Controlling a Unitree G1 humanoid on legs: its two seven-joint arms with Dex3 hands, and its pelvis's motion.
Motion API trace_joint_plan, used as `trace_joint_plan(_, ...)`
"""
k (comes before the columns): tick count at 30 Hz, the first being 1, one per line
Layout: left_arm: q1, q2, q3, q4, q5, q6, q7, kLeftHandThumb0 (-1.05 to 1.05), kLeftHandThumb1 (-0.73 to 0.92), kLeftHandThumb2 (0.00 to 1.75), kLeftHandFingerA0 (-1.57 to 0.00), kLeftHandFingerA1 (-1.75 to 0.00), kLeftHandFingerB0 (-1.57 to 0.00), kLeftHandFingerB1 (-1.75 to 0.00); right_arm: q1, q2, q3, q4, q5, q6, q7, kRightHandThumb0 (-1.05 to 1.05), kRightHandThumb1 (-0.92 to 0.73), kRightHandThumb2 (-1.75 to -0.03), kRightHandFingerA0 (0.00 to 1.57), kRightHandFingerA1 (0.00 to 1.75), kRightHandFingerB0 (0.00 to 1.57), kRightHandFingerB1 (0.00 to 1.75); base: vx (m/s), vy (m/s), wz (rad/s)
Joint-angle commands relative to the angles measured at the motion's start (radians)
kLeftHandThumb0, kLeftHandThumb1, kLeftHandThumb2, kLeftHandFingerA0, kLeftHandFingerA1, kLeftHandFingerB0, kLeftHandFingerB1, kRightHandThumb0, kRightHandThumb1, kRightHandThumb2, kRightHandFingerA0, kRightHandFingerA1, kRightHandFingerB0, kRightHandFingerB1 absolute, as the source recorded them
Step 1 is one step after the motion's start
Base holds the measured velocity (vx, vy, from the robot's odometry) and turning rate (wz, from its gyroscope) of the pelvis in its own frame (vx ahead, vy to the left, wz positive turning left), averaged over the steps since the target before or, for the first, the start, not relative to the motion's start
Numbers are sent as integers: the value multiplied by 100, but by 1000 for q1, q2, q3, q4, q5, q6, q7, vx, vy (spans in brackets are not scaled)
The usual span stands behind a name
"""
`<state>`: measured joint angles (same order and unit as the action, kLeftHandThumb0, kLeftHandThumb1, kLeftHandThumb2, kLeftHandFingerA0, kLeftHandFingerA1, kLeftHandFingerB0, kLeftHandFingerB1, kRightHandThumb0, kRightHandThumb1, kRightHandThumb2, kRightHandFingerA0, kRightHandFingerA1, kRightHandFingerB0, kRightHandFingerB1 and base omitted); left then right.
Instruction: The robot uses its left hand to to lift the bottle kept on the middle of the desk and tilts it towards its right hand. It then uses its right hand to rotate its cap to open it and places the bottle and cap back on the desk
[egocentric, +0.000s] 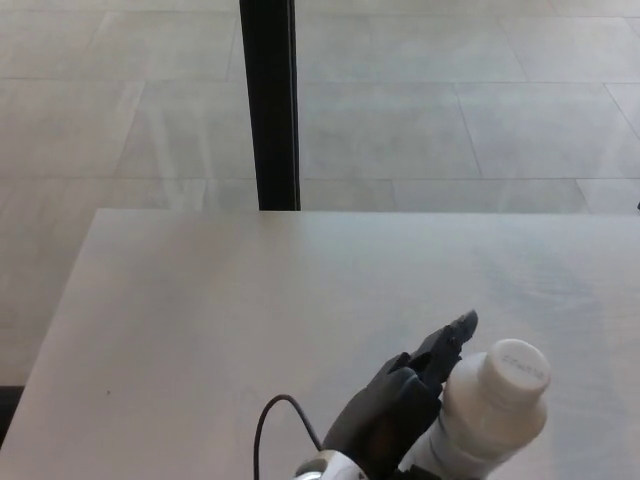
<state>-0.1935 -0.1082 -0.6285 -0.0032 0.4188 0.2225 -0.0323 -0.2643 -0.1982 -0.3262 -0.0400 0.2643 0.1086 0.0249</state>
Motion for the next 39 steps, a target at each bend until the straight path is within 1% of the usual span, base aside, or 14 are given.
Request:
trace_joint_plan(1,37,-135,-33,123,133,-30,332,-48,39,72,-38,-71,-22,-57,3,-8,-18,-24,-1,28,-27,-69,-78,-63,54,75,51,41,0,0,0)
trace_joint_plan(5,88,-362,25,304,10,-182,569,-19,82,59,-88,-155,-43,-93,9,-7,-31,-47,3,30,-38,-66,-79,-63,56,78,51,43,0,0,0)
trace_joint_plan(10,88,-390,11,376,-27,-268,587,10,73,98,-123,-140,-46,-69,-1,3,-35,-63,7,28,-52,-68,-78,-64,57,83,54,44,0,0,0)
trace_joint_plan(12,86,-382,-5,364,-17,-227,573,9,86,79,-99,-166,-60,-79,-2,7,-33,-67,1,23,-60,-68,-78,-63,59,84,55,44,0,0,0)
trace_joint_plan(14,77,-364,-28,385,-3,-221,561,20,80,107,-109,-172,-89,-144,3,-3,-41,-76,4,13,-50,-66,-80,-64,55,86,53,44,0,0,0)
trace_joint_plan(16,72,-358,-33,399,-1,-229,570,22,77,123,-91,-175,-77,-175,6,-5,-47,-80,-2,11,-58,-66,-80,-64,59,85,54,44,0,0,0)
trace_joint_plan(17,68,-346,-40,401,9,-223,571,25,75,133,-115,-175,-95,-155,11,-5,-51,-80,-5,9,-62,-66,-80,-64,58,85,54,44,0,0,0)
trace_joint_plan(24,61,-301,-62,386,19,-188,559,30,66,152,-115,-175,-94,-152,49,12,-57,-105,-14,21,-83,-64,-81,-63,59,86,52,45,0,0,0)
trace_joint_plan(31,48,-231,-30,355,2,-225,552,25,68,140,-87,-175,-75,-157,103,-4,5,-104,-48,-12,-15,-60,-74,-62,77,94,59,48,0,0,0)
trace_joint_plan(32,44,-218,-17,336,-3,-213,542,12,77,134,-100,-117,-92,-110,113,-8,19,-113,-66,-8,-17,-60,-74,-62,80,93,59,47,0,0,0)
trace_joint_plan(33,32,-187,8,304,-1,-202,529,20,70,127,-104,-175,-85,-149,127,-14,38,-121,-73,-9,1,-58,-73,-62,81,94,58,47,0,0,0)
trace_joint_plan(36,16,-142,58,241,7,-153,501,21,67,125,-81,-175,-69,-161,164,-40,75,-141,-87,-5,36,-58,-72,-62,81,94,56,45,0,0,0)
trace_joint_plan(37,5,-120,74,228,12,-156,490,21,65,132,-104,-175,-84,-149,180,-58,91,-145,-107,-19,49,-58,-73,-62,81,95,54,44,0,0,0)
trace_joint_plan(39,-6,-87,110,187,19,-130,453,25,65,130,-80,-175,-70,-159,204,-83,118,-163,-125,-9,61,-58,-56,-97,76,87,43,56,0,0,0)
